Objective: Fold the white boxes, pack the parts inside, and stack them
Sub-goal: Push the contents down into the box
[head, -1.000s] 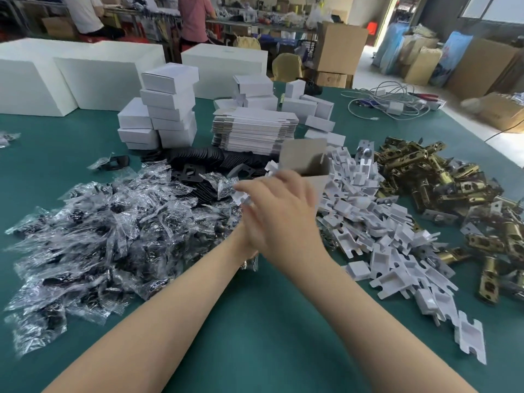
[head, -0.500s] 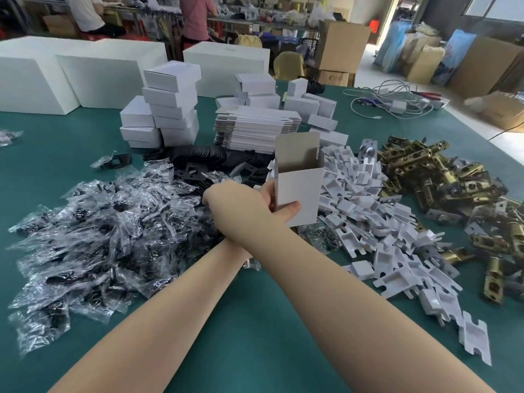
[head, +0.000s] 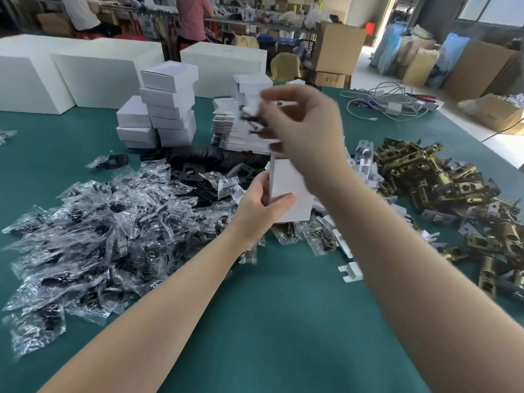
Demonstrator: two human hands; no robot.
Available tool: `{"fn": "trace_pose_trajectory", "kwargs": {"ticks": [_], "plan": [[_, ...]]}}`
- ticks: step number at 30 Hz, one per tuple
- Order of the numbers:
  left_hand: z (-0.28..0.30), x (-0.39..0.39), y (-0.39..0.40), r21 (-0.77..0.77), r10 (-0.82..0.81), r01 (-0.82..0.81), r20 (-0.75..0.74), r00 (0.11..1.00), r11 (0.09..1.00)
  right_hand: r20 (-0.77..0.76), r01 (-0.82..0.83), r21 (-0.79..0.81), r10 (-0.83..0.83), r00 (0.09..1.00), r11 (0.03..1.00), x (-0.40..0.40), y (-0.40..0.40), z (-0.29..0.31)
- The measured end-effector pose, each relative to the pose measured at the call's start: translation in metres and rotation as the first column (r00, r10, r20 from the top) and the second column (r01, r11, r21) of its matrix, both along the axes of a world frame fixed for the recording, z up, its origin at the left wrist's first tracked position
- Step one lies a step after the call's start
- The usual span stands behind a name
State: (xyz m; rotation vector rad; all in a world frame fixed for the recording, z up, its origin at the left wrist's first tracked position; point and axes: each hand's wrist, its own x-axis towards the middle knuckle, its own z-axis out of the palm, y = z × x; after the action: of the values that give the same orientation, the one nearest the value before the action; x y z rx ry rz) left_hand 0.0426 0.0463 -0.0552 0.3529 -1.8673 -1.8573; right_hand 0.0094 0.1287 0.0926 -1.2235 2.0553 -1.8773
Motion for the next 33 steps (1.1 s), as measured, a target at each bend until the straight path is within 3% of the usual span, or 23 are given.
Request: {"fn": "trace_pose_trajectory", "kwargs": {"ticks": [4,13,19,23,30,33], "plan": [[-0.003,0.002,0.000,0.072,-0.091,0.091,-0.009,0.996,0.993,-0.041,0.113,0.039,-0.112,0.993,0.993,-0.042,0.032,-0.001],[-0.003,0.002,0.001,0.150,-0.087,0.093,-0.046,0.995,0.984,-0.200,0.124,0.234,-0.077,0.977,0.964,-0.078,0.055,-0.021],[-0.003,0.003,0.002,0.120,-0.113,0.119,-0.055,0.992,0.986,-0.272,0.131,0.202,-0.072,0.959,0.971,-0.074,0.044,-0.028],[-0.003,0.003,0.003,0.114,-0.130,0.136,-0.060,0.990,0.984,-0.463,0.169,0.390,0.034,0.886,0.905,-0.074,0.042,-0.031],[-0.004,0.002,0.002,0.117,-0.126,0.134,-0.075,0.989,0.984,-0.661,0.304,0.438,0.074,0.747,0.846,-0.077,0.048,-0.029],[-0.003,0.002,0.003,0.136,-0.116,0.127,-0.087,0.989,0.982,-0.678,0.315,0.446,0.087,0.730,0.838,-0.074,0.049,-0.031]]}}
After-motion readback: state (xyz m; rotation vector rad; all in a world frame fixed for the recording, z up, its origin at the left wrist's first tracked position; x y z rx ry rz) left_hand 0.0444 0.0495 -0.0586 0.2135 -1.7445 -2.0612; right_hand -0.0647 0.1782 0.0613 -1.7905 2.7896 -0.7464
